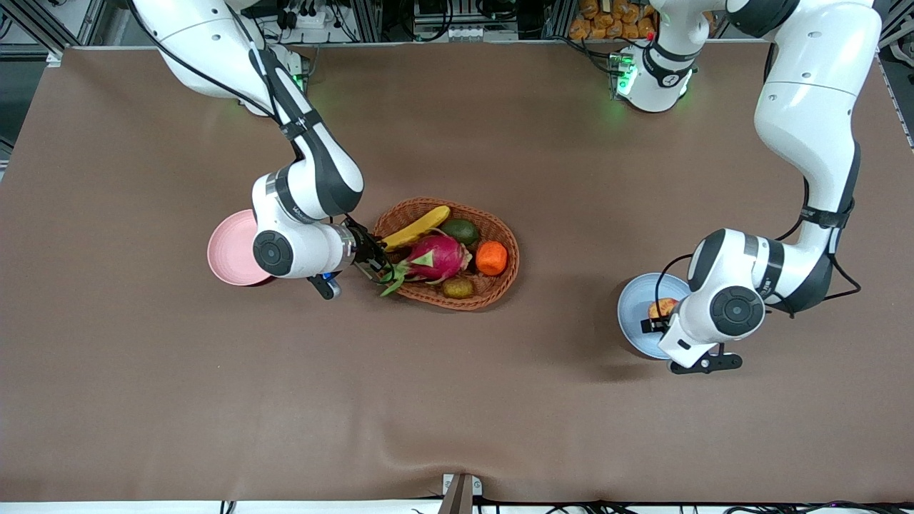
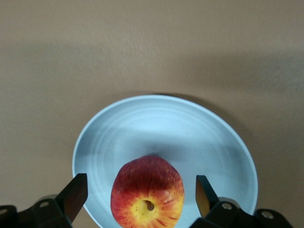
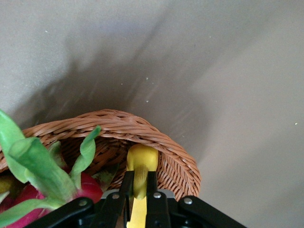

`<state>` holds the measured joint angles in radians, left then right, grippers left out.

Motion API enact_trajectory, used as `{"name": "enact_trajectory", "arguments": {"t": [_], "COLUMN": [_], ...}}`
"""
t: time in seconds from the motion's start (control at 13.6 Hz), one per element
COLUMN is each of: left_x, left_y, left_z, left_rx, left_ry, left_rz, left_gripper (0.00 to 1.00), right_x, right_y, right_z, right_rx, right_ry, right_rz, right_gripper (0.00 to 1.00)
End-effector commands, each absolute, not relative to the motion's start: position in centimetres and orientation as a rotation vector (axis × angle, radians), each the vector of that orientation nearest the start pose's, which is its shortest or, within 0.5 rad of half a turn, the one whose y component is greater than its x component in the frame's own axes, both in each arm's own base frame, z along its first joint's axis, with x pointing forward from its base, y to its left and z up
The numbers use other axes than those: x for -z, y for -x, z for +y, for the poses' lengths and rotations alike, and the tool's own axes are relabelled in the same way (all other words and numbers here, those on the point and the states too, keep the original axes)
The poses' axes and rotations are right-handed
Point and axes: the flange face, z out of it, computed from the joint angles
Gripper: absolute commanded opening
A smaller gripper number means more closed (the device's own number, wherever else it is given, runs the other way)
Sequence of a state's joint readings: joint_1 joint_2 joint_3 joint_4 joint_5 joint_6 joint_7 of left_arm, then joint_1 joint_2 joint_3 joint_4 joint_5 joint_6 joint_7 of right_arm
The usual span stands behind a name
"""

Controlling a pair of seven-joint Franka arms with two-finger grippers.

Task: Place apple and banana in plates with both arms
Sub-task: 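Release the apple on the blue plate while the right gripper lifts the banana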

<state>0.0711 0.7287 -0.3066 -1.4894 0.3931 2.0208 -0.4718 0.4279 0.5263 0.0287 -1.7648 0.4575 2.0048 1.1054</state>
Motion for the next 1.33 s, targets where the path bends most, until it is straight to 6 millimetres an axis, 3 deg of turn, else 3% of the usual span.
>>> {"name": "enact_trajectory", "arguments": {"t": [0.0, 0.15, 0.3, 0.74, 0.89, 1.11, 1.25], "left_x": [-28.4, -31.2, -34.3, -41.8, -44.5, -48.2, -50.5], "left_y": [-69.0, -68.8, -68.5, -66.4, -65.5, -64.0, -63.1], "left_z": [-10.7, -10.6, -10.6, -12.1, -12.4, -12.7, -12.8], "left_rx": [-0.095, -0.085, -0.050, -0.038, -0.036, -0.031, -0.013], "left_ry": [2.942, 2.929, 2.921, 2.933, 2.972, 2.997, 3.012], "left_rz": [-0.098, -0.099, -0.108, -0.124, -0.161, -0.192, -0.208], "left_gripper": [1.00, 1.00, 1.00, 1.00, 1.00, 1.00, 1.00], "right_x": [-25.5, -25.5, -26.4, -31.7, -33.7, -35.0, -36.5], "right_y": [-55.2, -55.3, -55.4, -58.0, -59.8, -61.0, -61.3], "right_z": [30.2, 30.0, 29.9, 27.6, 24.5, 18.4, 15.4], "right_rx": [-0.728, -0.732, -0.739, -0.857, -0.851, -0.765, -0.697], "right_ry": [2.642, 2.641, 2.640, 2.631, 2.654, 2.919, 3.015], "right_rz": [1.321, 1.324, 1.315, 1.279, 1.214, 0.866, 0.613], "right_gripper": [0.06, 0.00, 0.00, 0.00, 0.00, 0.00, 0.00]}}
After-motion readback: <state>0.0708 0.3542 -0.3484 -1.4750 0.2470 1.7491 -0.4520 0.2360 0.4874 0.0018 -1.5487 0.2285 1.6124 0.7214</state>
